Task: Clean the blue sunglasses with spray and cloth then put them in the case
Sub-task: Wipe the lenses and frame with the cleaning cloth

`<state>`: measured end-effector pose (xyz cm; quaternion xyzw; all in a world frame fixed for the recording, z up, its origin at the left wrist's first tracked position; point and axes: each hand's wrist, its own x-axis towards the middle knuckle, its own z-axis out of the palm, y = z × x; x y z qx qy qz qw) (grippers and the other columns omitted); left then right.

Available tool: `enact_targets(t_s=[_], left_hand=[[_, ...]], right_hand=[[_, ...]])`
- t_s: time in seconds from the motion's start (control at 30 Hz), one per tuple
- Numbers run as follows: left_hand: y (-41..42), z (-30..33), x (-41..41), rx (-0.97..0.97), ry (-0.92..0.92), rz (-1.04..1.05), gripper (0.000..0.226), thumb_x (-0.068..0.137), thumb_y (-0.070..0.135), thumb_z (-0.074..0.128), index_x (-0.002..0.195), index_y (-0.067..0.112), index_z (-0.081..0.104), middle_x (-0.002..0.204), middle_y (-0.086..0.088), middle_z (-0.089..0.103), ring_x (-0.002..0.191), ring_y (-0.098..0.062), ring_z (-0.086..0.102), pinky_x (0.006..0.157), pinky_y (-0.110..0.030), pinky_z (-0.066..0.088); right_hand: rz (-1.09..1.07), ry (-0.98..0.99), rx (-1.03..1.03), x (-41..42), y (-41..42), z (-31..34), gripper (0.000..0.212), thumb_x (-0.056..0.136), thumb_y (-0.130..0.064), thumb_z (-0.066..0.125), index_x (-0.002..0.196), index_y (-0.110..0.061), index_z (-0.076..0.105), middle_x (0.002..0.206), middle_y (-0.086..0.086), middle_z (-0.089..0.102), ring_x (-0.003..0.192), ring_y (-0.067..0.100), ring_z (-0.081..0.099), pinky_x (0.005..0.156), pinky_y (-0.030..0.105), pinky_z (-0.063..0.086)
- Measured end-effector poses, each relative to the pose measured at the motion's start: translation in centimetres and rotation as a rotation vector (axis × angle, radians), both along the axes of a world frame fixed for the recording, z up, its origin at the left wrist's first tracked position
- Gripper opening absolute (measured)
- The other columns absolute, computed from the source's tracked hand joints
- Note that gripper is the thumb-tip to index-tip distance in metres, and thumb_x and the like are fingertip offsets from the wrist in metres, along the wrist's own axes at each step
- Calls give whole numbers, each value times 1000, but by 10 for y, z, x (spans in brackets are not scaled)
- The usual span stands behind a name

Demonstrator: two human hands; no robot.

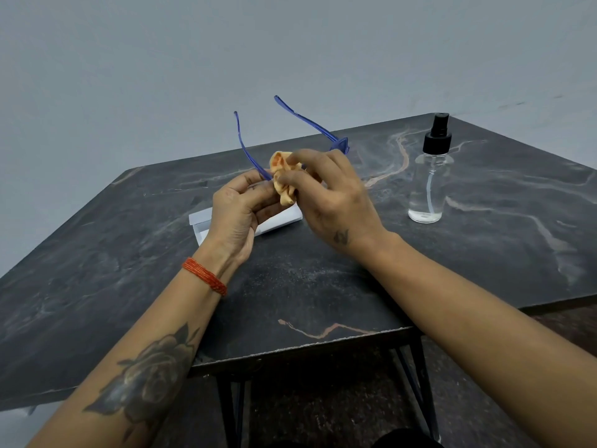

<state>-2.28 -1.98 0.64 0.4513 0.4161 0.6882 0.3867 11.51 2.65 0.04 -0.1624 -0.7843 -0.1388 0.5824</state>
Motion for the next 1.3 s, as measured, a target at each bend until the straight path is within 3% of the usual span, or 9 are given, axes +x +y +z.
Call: enact_targets(t_s=[0.17,0.4,0.53,0.6,0.73,0.9,1.03,1.13,1.3], left_hand=[[1,1,-1,3,-15,-15,10,80,3,62,87,7,67,78,-6,74,79,-20,71,68,-25,56],[2,2,-2,-24,-75,6,11,82,-4,60,88,4,63,74,-8,74,73,-22,72,66,-24,57],[1,2,-3,-2,-66,35,15,83,-7,57,89,4,63,77,-12,71,72,-22,71,66,-24,57],[2,2,-3,22,-39,63,18,83,-9,56,91,5,64,80,-17,60,72,-22,71,67,-24,57],[4,2,-4,61,57,142,25,84,-11,55,99,6,64,65,-5,42,73,-18,67,70,-25,57],[5,2,-6,76,150,209,32,87,-9,52,112,10,61,52,13,51,72,-9,66,74,-26,57],[3,4,-9,120,196,266,38,90,-6,51,121,16,54,57,15,56,70,-3,64,77,-24,57],[2,6,-13,154,253,329,38,90,-2,53,121,19,54,76,4,60,72,-3,63,78,-23,56],[3,6,-18,175,250,367,37,87,0,58,122,15,56,86,3,65,72,-3,63,78,-25,56]], right_hand=[[-18,-18,-22,1,2,1,17,82,6,61,94,-2,70,100,16,68,77,32,57,71,31,45],[-60,140,-233,7,4,5,23,82,7,49,95,1,67,92,14,67,79,32,57,71,27,42],[-33,332,-347,8,4,9,21,80,11,54,95,1,64,90,8,68,80,23,59,73,16,39],[-34,495,-433,10,6,12,19,81,10,52,96,2,61,91,9,67,78,16,55,69,9,37],[-43,679,-598,14,11,15,20,83,6,51,98,-3,59,94,5,64,80,13,53,65,6,35],[-52,572,-673,14,13,14,19,86,1,54,98,-9,65,90,-9,57,80,3,48,70,2,35],[81,539,-861,14,13,14,13,87,-5,58,89,-17,61,88,-7,60,79,8,53,69,25,44],[186,540,-952,17,11,17,17,86,-11,60,77,-24,55,75,-7,57,72,13,50,66,37,46],[294,546,-1017,18,8,18,13,83,-16,66,84,-23,55,83,1,61,79,14,55,73,45,51]])
